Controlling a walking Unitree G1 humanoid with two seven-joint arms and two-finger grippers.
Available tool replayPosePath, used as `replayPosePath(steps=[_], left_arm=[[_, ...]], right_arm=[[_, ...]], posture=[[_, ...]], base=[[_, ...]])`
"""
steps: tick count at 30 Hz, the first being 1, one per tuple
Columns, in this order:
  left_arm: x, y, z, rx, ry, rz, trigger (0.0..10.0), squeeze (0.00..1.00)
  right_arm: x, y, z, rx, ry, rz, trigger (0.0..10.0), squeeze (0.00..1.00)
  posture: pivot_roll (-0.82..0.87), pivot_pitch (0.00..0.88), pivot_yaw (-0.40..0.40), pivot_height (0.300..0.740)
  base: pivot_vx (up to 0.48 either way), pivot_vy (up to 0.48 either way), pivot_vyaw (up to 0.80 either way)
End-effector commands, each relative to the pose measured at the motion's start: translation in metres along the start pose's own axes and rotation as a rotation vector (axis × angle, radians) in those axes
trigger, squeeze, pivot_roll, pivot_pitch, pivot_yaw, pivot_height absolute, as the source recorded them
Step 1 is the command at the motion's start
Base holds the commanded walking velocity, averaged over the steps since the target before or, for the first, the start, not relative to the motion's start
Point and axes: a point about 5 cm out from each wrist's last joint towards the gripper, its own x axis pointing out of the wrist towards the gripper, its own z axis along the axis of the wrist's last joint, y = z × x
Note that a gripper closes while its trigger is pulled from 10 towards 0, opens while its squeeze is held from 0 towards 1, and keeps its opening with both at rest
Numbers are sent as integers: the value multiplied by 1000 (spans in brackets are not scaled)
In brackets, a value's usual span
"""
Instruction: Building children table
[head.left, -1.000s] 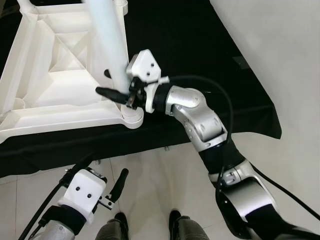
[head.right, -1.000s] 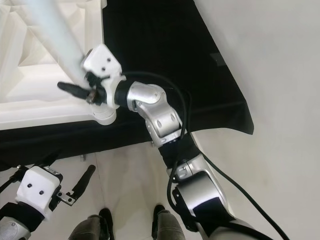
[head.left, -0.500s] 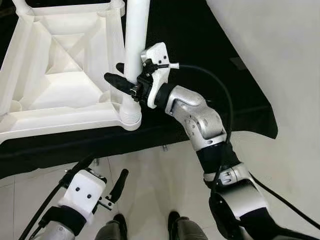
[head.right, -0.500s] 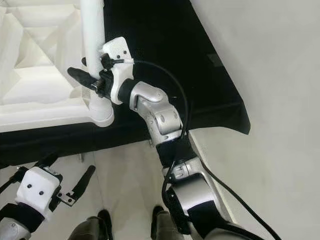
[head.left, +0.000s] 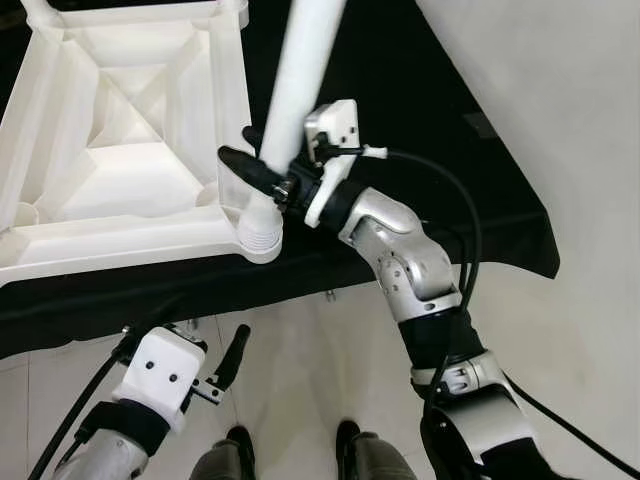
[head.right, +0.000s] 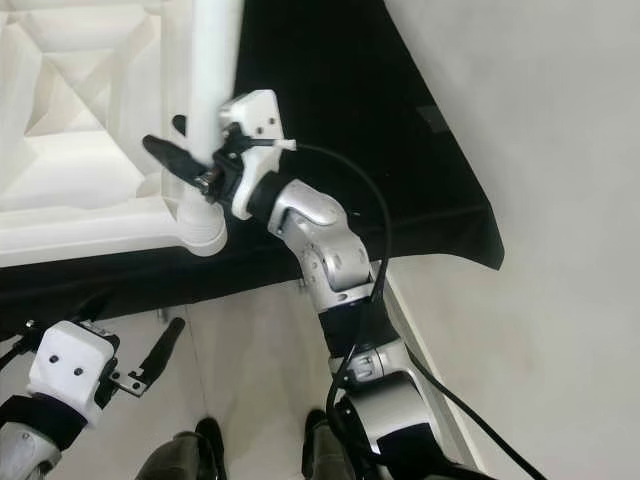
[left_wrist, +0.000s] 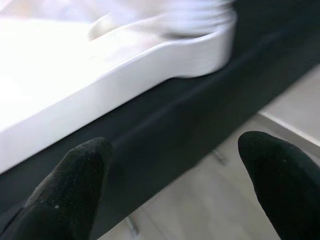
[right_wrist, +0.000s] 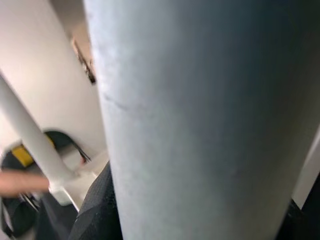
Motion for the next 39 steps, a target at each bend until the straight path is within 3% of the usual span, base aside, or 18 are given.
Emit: replayPosePath(steps=[1, 9, 12, 16, 24, 27, 32, 39], left_arm=[[1, 9, -12, -27, 68, 70, 10000, 0], [19, 34, -13, -23, 50, 214, 10000, 0], [23, 41, -13, -11, 36, 259, 10000, 0], [26, 44, -15, -17, 36, 285, 10000, 0], [27, 34, -19, -11, 49, 283, 10000, 0], [30, 26, -20, -29, 51, 257, 10000, 0], [30, 15, -16, -41, 32, 211, 10000, 0], [28, 4, -14, -39, 17, 162, 10000, 0]], right_arm=[[-15, -18, -6, 92, 25, -69, 10000, 0], [-16, -34, 24, 102, -95, -107, 10000, 0], [-15, -33, 19, 22, -45, -124, 10000, 0], [-16, -32, 16, 22, -43, -134, 10000, 0], [-27, -34, 18, 84, -95, -165, 10000, 0], [-36, -35, 2, -25, -25, -208, 10000, 0], [-50, -29, -20, -95, 50, -243, 10000, 0], [-62, -14, -38, -33, 50, -267, 10000, 0]], posture=[[-2, 308, -73, 740], [-7, 251, -79, 740], [-4, 212, -76, 740], [-6, 181, -71, 740], [-5, 127, -60, 740], [-4, 112, -62, 740], [-3, 102, -64, 740], [-4, 76, -63, 740]], base=[[0, 0, 0], [0, 0, 0], [0, 0, 0], [0, 0, 0], [0, 0, 0], [0, 0, 0], [0, 0, 0], [154, 0, 498]])
